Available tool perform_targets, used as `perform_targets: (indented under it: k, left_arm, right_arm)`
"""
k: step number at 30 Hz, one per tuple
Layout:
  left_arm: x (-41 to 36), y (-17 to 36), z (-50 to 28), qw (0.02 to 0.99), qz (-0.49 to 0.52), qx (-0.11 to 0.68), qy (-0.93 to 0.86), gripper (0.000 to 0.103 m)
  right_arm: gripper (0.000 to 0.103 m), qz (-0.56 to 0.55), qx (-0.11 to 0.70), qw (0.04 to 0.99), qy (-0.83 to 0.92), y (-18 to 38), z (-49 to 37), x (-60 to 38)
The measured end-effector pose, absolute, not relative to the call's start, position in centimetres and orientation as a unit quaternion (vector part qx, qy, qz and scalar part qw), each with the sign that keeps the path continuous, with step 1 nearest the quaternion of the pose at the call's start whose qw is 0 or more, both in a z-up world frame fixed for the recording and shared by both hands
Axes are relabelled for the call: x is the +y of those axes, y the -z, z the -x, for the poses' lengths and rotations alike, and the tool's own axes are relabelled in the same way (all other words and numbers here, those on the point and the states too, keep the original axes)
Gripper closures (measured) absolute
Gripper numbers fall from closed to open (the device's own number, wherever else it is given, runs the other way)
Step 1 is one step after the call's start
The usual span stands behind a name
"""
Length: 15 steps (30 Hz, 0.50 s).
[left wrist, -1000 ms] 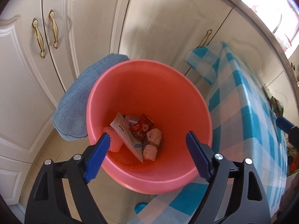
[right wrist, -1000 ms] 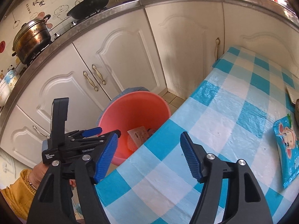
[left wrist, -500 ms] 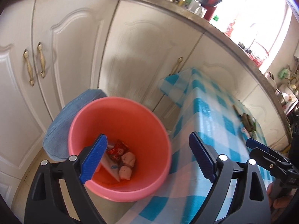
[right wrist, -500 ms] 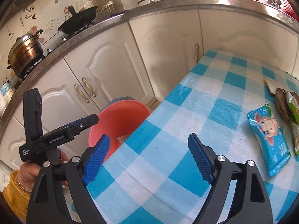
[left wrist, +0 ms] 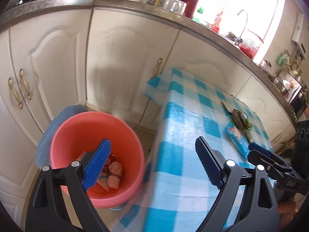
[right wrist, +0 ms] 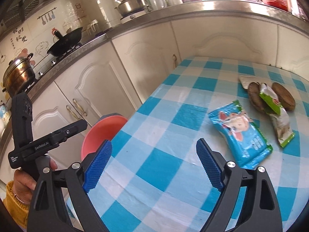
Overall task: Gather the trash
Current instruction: 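Return both open tools over the table toward the remaining trash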
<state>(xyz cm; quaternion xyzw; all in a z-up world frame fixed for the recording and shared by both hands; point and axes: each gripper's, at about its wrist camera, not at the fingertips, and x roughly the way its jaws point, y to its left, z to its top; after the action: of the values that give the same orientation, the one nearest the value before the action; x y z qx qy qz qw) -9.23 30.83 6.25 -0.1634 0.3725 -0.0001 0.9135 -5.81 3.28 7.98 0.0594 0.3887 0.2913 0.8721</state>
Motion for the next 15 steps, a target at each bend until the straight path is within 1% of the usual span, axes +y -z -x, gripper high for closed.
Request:
perform_targets:
  k: [15]
  left_arm:
    - [23.7,-6.8,7.1,0.903,0.136,0.402,0.064,0.013]
  right_arm:
    - [0.014,-0.126,0.381,0.888,-0.224,-7.3,5.6,-6.0]
